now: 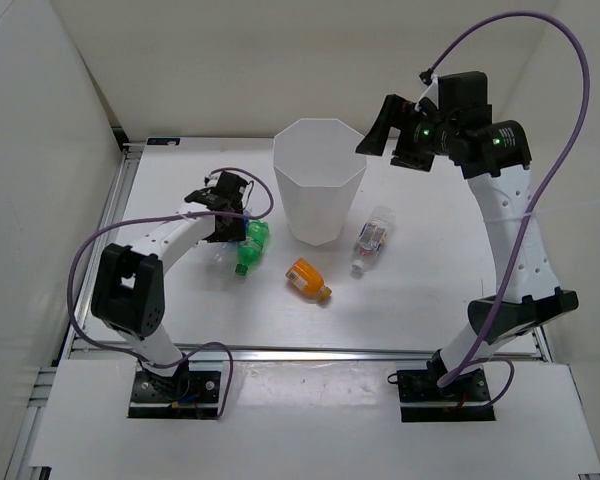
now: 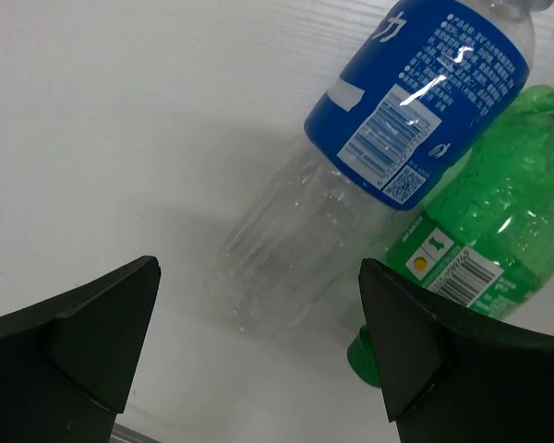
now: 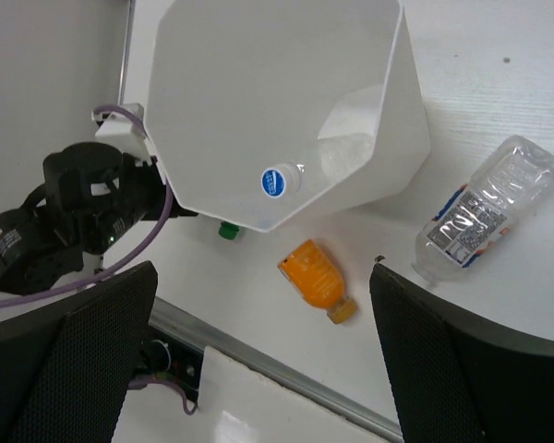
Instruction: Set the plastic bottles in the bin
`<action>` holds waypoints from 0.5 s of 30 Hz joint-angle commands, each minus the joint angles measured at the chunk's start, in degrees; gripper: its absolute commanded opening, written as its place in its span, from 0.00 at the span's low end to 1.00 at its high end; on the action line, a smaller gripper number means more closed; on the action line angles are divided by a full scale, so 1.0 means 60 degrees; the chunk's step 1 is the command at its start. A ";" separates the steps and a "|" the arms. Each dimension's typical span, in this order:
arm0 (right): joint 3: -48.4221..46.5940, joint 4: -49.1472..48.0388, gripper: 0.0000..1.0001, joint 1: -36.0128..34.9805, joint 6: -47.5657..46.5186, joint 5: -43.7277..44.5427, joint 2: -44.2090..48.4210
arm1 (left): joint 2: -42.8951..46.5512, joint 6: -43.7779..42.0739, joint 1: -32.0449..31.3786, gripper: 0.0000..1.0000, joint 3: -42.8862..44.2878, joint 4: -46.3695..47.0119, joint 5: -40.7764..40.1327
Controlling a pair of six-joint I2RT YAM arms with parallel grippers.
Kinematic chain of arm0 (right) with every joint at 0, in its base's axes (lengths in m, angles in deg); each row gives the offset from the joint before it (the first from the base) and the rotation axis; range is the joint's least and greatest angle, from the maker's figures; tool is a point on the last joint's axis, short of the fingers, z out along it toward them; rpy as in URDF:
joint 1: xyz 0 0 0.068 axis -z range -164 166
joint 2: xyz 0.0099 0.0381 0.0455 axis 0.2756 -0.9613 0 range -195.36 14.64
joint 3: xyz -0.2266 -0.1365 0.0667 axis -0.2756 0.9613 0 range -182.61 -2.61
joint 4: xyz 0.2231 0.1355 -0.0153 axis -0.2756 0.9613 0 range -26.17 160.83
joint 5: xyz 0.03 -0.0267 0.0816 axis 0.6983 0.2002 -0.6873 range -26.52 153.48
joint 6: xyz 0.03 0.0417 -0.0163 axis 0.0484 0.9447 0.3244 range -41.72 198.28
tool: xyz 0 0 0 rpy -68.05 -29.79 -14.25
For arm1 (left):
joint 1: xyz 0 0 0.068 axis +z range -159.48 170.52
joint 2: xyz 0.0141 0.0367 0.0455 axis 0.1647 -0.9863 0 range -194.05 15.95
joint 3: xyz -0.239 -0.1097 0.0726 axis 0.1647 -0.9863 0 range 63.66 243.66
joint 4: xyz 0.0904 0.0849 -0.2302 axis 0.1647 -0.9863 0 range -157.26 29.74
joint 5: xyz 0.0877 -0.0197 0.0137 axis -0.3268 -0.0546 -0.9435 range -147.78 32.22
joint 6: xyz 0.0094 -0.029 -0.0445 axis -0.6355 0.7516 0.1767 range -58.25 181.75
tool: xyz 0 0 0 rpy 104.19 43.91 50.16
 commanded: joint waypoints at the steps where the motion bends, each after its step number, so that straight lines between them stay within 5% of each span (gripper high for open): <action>1: -0.0162 0.0648 0.99 -0.0015 -0.0523 -0.0014 0.0195 | -0.0033 -0.0262 0.0041 1.00 0.0500 0.0657 -0.0148; 15: -0.0601 0.1587 0.99 -0.0015 -0.0801 -0.0014 0.0195 | -0.1981 -0.0454 0.0464 0.97 0.0588 0.1186 0.1622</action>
